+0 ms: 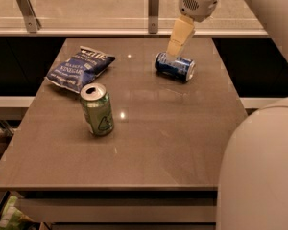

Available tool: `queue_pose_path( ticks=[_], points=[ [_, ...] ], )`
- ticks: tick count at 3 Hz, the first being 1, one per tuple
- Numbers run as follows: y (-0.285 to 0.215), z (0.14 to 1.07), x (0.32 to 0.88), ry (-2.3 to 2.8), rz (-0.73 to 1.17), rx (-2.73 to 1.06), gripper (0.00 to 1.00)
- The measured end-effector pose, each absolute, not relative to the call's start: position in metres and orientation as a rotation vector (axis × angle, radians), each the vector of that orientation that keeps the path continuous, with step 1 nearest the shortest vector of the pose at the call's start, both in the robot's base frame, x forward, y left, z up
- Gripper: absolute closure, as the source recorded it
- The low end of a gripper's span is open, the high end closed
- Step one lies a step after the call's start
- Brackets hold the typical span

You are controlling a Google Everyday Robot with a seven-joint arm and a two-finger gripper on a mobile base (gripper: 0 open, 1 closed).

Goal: Place pepsi can upright

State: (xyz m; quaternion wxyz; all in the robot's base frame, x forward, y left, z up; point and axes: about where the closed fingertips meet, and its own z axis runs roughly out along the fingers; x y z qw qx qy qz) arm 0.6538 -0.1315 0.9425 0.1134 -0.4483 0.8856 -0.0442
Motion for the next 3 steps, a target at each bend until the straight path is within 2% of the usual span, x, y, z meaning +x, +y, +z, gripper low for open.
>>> queue_pose_path(
  ticks=[3],
  points=[
    [-0.104, 0.888, 0.685, 2.63, -0.073, -1.384, 0.0]
  ],
)
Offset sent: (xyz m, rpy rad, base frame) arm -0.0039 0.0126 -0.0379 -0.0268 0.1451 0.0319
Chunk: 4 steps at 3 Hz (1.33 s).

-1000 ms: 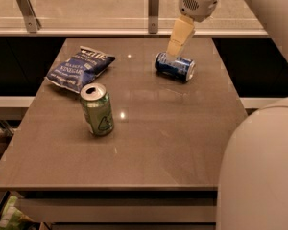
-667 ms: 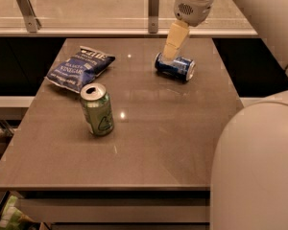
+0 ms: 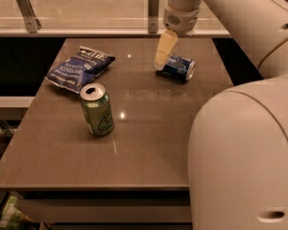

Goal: Place pepsi can upright

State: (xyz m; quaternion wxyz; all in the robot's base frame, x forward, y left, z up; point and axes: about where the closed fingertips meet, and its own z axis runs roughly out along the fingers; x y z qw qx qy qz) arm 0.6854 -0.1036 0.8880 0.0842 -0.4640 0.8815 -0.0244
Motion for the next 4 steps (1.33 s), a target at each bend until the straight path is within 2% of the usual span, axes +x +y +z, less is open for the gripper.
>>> queue_pose_path(
  ticks=[4],
  points=[
    [-0.124, 0.844, 0.696, 2.767, -0.14, -1.35, 0.0]
  ],
)
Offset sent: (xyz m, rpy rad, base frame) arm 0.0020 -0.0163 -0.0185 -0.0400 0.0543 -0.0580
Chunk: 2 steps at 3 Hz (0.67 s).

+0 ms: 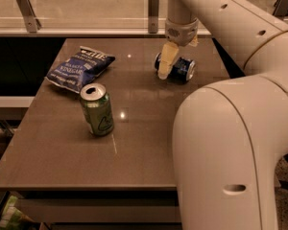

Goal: Place pepsi can upright

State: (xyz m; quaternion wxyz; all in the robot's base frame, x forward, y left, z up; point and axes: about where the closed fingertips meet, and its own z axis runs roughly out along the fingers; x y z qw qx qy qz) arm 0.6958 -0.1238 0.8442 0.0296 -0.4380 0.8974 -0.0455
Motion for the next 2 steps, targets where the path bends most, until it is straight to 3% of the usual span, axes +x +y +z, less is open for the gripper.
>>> queue_pose_path(
  ticks=[1, 2],
  points=[
    [-0.1293, 0.8326, 0.6881, 2.788, -0.12, -1.404, 0.0],
    [-0.1261, 0.8302, 0.696, 2.762, -0.124, -1.394, 0.18]
  ],
)
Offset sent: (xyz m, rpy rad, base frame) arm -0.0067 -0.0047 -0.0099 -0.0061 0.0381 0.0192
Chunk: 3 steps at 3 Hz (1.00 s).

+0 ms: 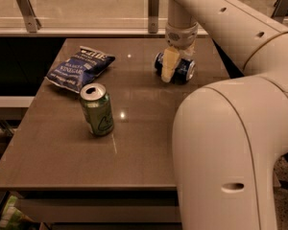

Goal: Place pepsi can upright

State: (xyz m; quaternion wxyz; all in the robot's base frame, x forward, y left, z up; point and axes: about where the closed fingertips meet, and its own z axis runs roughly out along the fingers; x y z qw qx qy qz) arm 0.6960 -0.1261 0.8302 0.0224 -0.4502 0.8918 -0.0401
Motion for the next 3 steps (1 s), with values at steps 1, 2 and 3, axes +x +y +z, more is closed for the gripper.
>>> queue_pose_path(
  ticks=[1, 2, 3],
  points=[
    [-0.1238, 0.8274, 0.7018, 2.745, -0.126, -1.388, 0.4],
    [-0.1218, 0.8244, 0.7066, 2.731, -0.128, -1.384, 0.64],
    [-0.1203, 0.8217, 0.7102, 2.722, -0.128, -1.381, 0.87]
  ],
)
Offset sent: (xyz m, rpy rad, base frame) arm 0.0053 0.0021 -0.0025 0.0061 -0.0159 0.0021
